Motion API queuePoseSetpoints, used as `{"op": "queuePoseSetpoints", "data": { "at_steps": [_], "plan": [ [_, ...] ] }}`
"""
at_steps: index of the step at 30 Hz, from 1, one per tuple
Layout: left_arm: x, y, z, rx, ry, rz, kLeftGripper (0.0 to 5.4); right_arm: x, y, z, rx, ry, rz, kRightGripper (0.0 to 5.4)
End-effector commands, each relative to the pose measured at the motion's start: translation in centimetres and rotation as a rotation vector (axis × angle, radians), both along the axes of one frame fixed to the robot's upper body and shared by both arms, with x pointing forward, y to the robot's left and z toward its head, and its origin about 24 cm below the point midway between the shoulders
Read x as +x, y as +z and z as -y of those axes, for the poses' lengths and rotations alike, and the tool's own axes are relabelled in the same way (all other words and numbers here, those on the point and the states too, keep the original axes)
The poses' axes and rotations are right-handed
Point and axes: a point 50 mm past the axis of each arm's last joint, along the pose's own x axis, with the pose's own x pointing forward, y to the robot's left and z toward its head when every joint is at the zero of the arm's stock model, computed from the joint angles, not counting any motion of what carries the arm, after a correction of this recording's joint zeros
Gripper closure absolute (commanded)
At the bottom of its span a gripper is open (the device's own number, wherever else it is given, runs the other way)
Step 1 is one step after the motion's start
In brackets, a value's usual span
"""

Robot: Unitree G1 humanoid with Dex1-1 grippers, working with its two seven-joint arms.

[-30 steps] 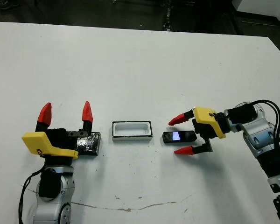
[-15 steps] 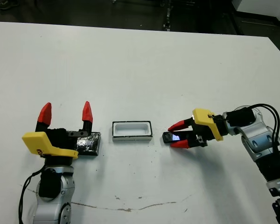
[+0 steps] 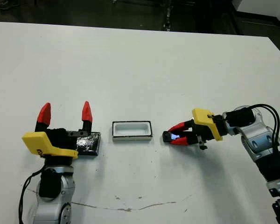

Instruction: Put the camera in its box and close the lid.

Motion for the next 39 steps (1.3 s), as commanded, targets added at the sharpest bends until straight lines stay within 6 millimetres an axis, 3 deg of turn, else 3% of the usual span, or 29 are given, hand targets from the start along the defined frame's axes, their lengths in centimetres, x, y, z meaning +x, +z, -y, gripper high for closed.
{"op": "queuePoseSetpoints", "data": {
  "at_steps": [1, 10, 18, 28, 39],
  "plan": [
    [-0.2, -0.3, 0.0, -0.008, 0.003, -0.015, 0.0, 0.3, 0.8, 0.7, 0.034, -0.08, 0.019, 3.73],
    [-0.2, -0.3, 0.0, -0.002, 0.006, -0.023, 0.0, 2.4, 4.8, -0.5, 0.213, -0.172, -0.008, 3.73],
    [-0.2, -0.3, 0.0, 0.003, 0.013, -0.021, 0.0, 3.7, 6.5, -4.2, 0.306, -0.119, -0.117, 3.73],
    [-0.2, 0.0, -0.3, 0.003, 0.021, -0.001, 0.0, 3.7, 5.4, -8.8, 0.312, -0.005, -0.229, 3.73],
    [-0.3, 0.8, -1.4, 0.018, 0.064, 0.055, 0.0, 2.6, 2.9, -11.2, 0.28, 0.043, -0.25, 3.73]
  ]
}}
